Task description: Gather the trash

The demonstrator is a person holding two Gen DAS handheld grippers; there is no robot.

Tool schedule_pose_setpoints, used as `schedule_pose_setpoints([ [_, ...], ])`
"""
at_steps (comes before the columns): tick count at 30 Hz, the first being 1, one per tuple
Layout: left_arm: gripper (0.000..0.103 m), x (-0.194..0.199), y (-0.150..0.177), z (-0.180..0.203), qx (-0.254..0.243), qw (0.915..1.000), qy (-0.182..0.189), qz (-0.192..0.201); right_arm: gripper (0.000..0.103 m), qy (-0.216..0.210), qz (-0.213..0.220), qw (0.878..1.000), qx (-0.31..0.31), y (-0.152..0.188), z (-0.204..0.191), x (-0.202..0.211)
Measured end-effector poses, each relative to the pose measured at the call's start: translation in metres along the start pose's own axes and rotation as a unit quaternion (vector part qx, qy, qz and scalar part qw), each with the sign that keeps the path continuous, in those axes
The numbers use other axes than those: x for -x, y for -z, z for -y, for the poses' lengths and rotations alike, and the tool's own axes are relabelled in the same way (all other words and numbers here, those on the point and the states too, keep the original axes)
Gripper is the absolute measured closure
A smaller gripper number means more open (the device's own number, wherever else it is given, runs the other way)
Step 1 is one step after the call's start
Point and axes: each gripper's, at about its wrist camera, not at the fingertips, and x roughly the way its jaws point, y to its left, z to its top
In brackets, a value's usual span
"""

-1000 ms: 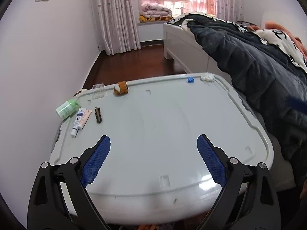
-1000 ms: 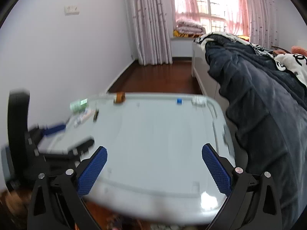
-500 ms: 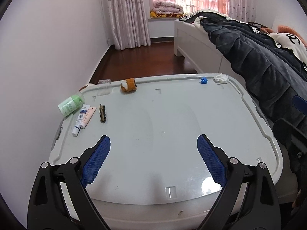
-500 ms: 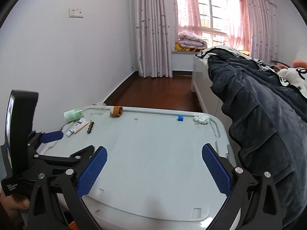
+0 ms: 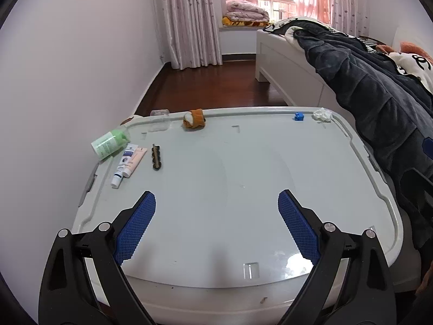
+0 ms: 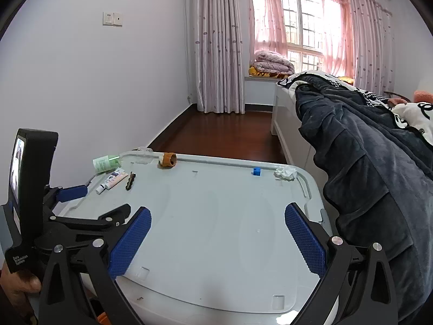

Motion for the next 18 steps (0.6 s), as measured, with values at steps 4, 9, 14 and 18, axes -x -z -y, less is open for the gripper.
schedule_pose_setpoints([
  [4, 0.013, 0.001, -0.001, -0.005, 0.006, 0.9999, -0.011, 0.005, 0.005, 0.002, -0.002, 1.000, 0.002, 0.001, 0.000, -0.001],
  [9, 0.013, 0.009, -0.003, -0.011, 0.016, 0.9993, -0.021, 0.027, 0.005, 0.001, -0.007, 1.000, 0.007, 0.001, 0.001, -0.002],
  [14, 0.013, 0.012, -0.005, -0.016, 0.024, 0.9988, -0.024, 0.035, 0.005, 0.002, -0.010, 1.000, 0.012, 0.002, 0.001, -0.003],
  [18, 0.013, 0.010, -0.006, -0.020, 0.035, 0.9988, -0.016, 0.030, 0.005, 0.003, -0.009, 1.000, 0.015, 0.002, -0.001, -0.003],
])
